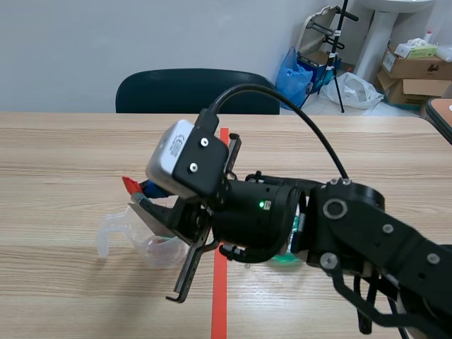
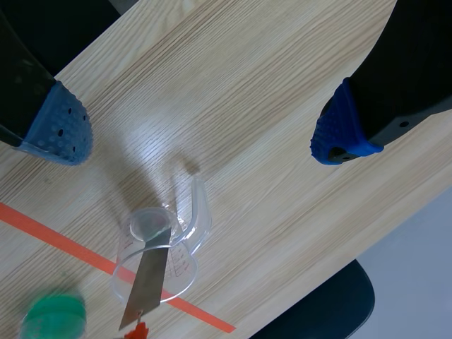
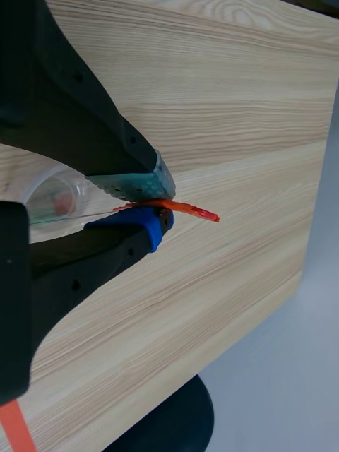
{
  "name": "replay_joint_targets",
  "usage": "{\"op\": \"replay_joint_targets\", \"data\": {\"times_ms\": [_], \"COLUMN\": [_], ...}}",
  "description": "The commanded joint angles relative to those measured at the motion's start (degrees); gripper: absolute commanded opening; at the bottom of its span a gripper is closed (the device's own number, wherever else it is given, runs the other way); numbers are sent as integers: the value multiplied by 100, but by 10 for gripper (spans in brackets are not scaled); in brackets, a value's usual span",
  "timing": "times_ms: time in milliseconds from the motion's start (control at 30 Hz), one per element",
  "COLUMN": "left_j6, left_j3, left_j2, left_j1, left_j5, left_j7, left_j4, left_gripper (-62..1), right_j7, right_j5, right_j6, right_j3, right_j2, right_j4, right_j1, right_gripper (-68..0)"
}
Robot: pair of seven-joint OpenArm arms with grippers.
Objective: Do the redox reaction experiment
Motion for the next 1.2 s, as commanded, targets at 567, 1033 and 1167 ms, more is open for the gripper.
{"op": "replay_joint_targets", "data": {"times_ms": [567, 1033, 1167], "left_j6": [31, 31, 31], "left_j3": [37, 37, 37], "left_j2": [26, 26, 26], "left_j1": [7, 7, 7], "left_j5": [-72, -72, -72], "left_j7": [-94, -96, -96], "left_j4": [66, 66, 66], "left_gripper": [14, 14, 14], "right_j7": [-2389, -3910, -3952], "right_j5": [1698, 3377, 3991], "right_j6": [391, 391, 391], "right_j3": [680, 1445, 1690], "right_j2": [28, 372, 769], "right_j4": [1867, 3161, 3383], "right_j1": [247, 562, 555], "right_gripper": [-669, -669, -669]}}
